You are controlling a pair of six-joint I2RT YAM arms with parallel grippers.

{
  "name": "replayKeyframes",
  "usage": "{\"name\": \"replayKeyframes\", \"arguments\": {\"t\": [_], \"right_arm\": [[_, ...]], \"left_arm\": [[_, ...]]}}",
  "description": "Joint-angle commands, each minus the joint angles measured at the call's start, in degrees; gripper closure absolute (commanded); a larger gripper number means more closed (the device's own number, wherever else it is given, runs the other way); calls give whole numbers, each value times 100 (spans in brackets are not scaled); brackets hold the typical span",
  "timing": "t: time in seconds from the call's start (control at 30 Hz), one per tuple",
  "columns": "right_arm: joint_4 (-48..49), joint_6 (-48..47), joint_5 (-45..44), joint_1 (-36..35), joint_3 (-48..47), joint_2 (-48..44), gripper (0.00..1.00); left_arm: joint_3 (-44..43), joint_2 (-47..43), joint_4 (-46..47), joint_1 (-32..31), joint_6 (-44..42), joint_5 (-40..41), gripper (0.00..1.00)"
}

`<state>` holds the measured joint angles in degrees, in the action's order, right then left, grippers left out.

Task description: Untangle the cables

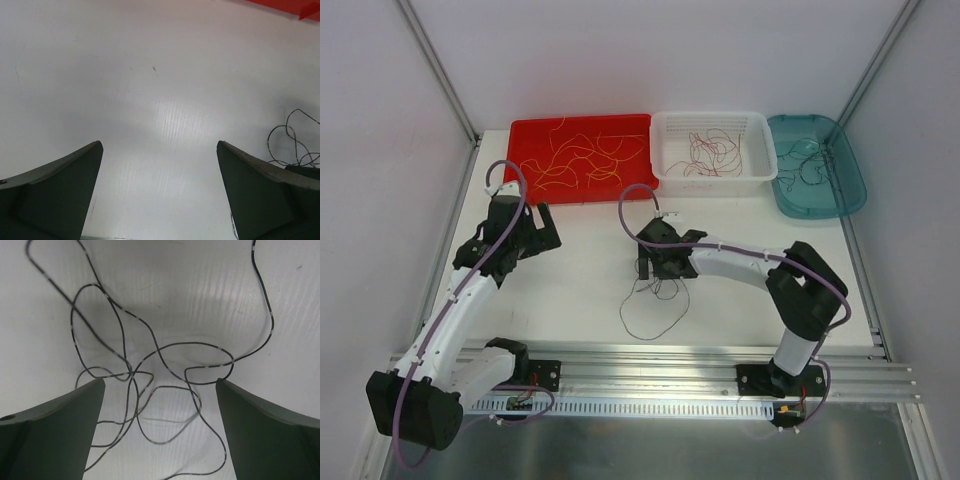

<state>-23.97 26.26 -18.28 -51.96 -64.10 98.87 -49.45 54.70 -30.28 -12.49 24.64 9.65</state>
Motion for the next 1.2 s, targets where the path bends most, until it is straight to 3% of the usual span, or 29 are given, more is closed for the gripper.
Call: {"name": "replayKeyframes", "arguments": {"t": [0.0,0.07,0.17,0.27,0.3,0.37,0.5,0.7,0.9,1.17], "right_arm": [[-240,441,-422,-7,-217,368,2],[-205,441,-378,-15,-191,501,3],[-188,433,-290,-7,-156,677,13],[-144,398,-255,2,-25,651,37],[-152,345,-289,2,2,590,56],[-187,117,-377,-7,37,494,77],[-319,-296,-632,55,143,28,99],[-854,-1103,-1106,599,65,-1430,99],[-1365,-2210,-994,1951,-831,-2853,99],[-1138,-3092,-571,4351,-3099,-2654,99]], "left_arm": [[-3,76,-83,71,-416,274,1],[-3,6,-83,89,-512,353,1],[6,-73,-83,124,-706,572,1],[49,-135,-74,133,-890,792,1],[84,-170,-83,133,-900,828,1],[102,-214,-74,133,-882,723,1],[155,-249,-74,133,-874,679,1],[208,-275,-83,133,-865,556,1],[208,-275,-92,133,-873,529,1],[217,-249,-83,133,-865,441,1]]}}
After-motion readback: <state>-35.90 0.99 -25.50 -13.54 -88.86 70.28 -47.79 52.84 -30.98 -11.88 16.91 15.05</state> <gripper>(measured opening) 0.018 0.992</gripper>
